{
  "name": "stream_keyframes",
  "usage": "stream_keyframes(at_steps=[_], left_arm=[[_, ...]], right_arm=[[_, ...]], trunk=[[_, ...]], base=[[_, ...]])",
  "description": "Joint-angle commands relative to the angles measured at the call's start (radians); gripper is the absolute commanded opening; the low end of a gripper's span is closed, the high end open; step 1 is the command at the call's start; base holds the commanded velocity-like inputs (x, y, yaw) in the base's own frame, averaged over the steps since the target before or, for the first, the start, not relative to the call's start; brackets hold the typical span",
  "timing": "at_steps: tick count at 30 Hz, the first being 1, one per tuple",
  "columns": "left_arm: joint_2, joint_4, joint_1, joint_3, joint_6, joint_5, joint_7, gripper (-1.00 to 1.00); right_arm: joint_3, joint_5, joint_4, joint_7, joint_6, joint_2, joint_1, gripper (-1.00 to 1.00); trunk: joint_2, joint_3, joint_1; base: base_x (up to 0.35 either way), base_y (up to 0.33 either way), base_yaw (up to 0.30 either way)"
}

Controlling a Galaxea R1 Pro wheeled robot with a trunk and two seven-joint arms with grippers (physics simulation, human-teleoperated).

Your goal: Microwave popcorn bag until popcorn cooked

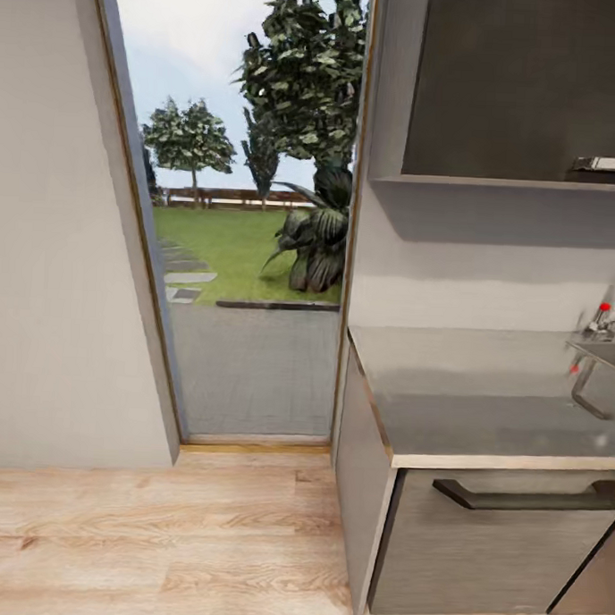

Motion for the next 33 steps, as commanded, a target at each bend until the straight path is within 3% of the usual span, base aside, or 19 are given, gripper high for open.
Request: stream_keyframes(at_steps=[1,8,33], left_arm=[[0.0,-0.001,0.0,0.0,-0.001,0.0,0.0,1.0],[0.0,-0.001,0.0,0.0,-0.001,0.0,0.0,1.0],[0.0,-0.001,0.0,0.0,-0.001,-0.001,0.0,1.0]], right_arm=[[-0.002,-0.003,0.001,0.0,-0.005,0.0,-0.001,1.0],[-0.004,-0.005,0.024,0.003,-0.065,-0.008,-0.001,1.0],[-0.004,-0.005,0.026,0.007,-0.069,-0.01,-0.001,1.0]], trunk=[[0.0,-0.001,0.0],[0.0,-0.001,0.0],[0.0,-0.001,0.0]], base=[[0.0,0.0,-0.284],[0.0,0.0,-0.284],[0.0,0.0,-0.284]])
